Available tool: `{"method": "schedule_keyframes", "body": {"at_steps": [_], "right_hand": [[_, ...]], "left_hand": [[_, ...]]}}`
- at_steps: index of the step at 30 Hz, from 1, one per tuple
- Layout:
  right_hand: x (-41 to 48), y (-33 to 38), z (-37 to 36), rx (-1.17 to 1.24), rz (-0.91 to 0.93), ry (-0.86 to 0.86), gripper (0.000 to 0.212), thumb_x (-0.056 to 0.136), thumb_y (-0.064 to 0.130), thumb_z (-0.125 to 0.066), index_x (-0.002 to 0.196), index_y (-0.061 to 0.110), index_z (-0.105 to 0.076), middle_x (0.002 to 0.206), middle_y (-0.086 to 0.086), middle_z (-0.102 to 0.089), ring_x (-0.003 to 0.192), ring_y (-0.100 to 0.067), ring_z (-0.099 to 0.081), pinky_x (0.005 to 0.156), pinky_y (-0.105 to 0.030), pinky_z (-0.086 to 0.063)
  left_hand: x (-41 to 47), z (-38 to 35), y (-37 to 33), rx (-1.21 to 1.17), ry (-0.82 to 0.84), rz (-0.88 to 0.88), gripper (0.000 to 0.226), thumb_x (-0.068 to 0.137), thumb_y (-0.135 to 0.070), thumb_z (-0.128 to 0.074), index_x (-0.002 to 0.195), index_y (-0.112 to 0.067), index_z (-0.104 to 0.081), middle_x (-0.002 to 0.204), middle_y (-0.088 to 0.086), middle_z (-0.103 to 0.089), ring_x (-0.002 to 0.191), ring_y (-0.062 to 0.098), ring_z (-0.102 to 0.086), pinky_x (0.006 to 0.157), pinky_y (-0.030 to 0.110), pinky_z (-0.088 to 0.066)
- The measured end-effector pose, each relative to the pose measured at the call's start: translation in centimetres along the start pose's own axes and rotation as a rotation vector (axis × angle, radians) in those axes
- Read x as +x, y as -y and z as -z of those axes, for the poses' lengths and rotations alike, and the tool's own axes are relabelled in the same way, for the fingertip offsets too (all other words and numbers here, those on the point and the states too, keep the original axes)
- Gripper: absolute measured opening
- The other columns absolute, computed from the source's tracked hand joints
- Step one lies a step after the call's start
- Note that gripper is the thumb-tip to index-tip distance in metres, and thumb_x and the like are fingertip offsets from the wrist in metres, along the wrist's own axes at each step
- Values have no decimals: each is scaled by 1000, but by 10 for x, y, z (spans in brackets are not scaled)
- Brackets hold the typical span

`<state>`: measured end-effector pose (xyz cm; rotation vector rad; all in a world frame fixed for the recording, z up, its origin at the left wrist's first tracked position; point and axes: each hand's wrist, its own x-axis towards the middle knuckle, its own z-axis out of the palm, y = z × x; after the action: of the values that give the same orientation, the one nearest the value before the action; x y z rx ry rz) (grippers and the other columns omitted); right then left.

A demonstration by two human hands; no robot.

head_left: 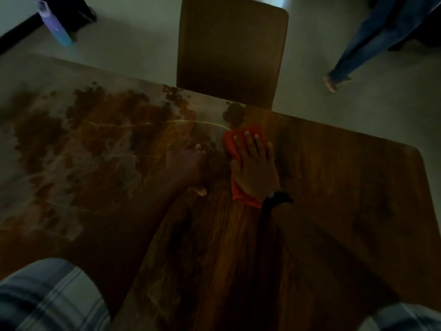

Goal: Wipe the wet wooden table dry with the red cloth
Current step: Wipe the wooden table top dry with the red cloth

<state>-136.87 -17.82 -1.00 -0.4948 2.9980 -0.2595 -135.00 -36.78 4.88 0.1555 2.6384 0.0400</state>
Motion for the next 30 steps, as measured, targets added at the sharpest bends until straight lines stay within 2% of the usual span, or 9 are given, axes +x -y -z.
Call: {"method": "schedule_keyframes", "body": {"at_steps": [3, 5, 9, 13, 16, 20, 23, 28, 30], "right_hand": [[-33, -1, -6, 0, 91, 12, 69, 93, 56, -11, 157, 30, -14, 165, -3, -8, 152, -25, -4, 121, -52, -1], [-27, -11, -6, -20, 70, 14, 69, 93, 58, -12, 157, 33, -15, 165, 0, -8, 152, -23, -5, 121, -53, -1], [27, -36, 3, 4, -123, -4, 72, 91, 61, -8, 157, 32, -11, 166, -2, -5, 152, -24, -1, 120, -52, 4], [79, -66, 18, 58, -330, 36, 64, 101, 54, -19, 157, 28, -1, 165, -5, 7, 152, -26, 9, 120, -53, 8], [92, -79, 24, 99, -501, 31, 66, 101, 56, -18, 157, 27, 0, 165, -6, 10, 151, -26, 12, 120, -53, 8], [85, -90, 25, 151, -700, -61, 69, 100, 56, -19, 158, 22, -3, 165, -11, 7, 151, -29, 10, 120, -55, 6], [84, -81, 25, 101, -635, -23, 66, 102, 53, -18, 158, 24, -1, 165, -9, 7, 151, -29, 9, 120, -53, 7], [83, -33, 13, 33, -300, 24, 62, 103, 50, -20, 157, 28, -1, 165, -8, 7, 152, -28, 8, 120, -52, 8], [72, -15, 6, 43, -228, 11, 61, 102, 50, -20, 157, 29, -3, 165, -8, 4, 152, -28, 6, 120, -52, 7]], "left_hand": [[-1, 0, 1, 7, -10, 12, 112, 59, -49, -83, 149, -19, -22, 160, 4, -12, 146, 29, -7, 111, 66, -9], [-3, 2, 1, -5, 9, 22, 112, 62, -48, -81, 150, -18, -18, 160, 4, -8, 147, 29, -5, 112, 65, -6], [-5, 0, 4, -11, 8, 13, 113, 67, -51, -78, 152, -19, -11, 161, 3, -2, 147, 28, -1, 112, 65, -2], [-2, -5, 8, -23, 21, 5, 114, 67, -53, -77, 153, -21, -7, 161, 1, 3, 147, 28, 1, 110, 67, 2], [-1, -8, 10, -41, 27, -6, 112, 69, -53, -75, 153, -25, -6, 161, -2, 6, 147, 28, 5, 108, 70, 4], [0, -12, 13, -68, 21, -19, 109, 70, -55, -73, 152, -29, -6, 161, -5, 9, 147, 29, 6, 106, 71, 3], [3, -13, 14, -64, 11, -22, 109, 68, -54, -74, 152, -29, -8, 161, -4, 7, 147, 29, 6, 107, 71, 2], [3, -10, 10, -26, 7, -4, 112, 68, -52, -76, 153, -24, -8, 161, -1, 5, 147, 28, 7, 107, 69, 3], [2, -10, 10, -15, 23, 5, 112, 69, -54, -75, 153, -25, -6, 161, -2, 7, 147, 28, 9, 107, 69, 4]]}}
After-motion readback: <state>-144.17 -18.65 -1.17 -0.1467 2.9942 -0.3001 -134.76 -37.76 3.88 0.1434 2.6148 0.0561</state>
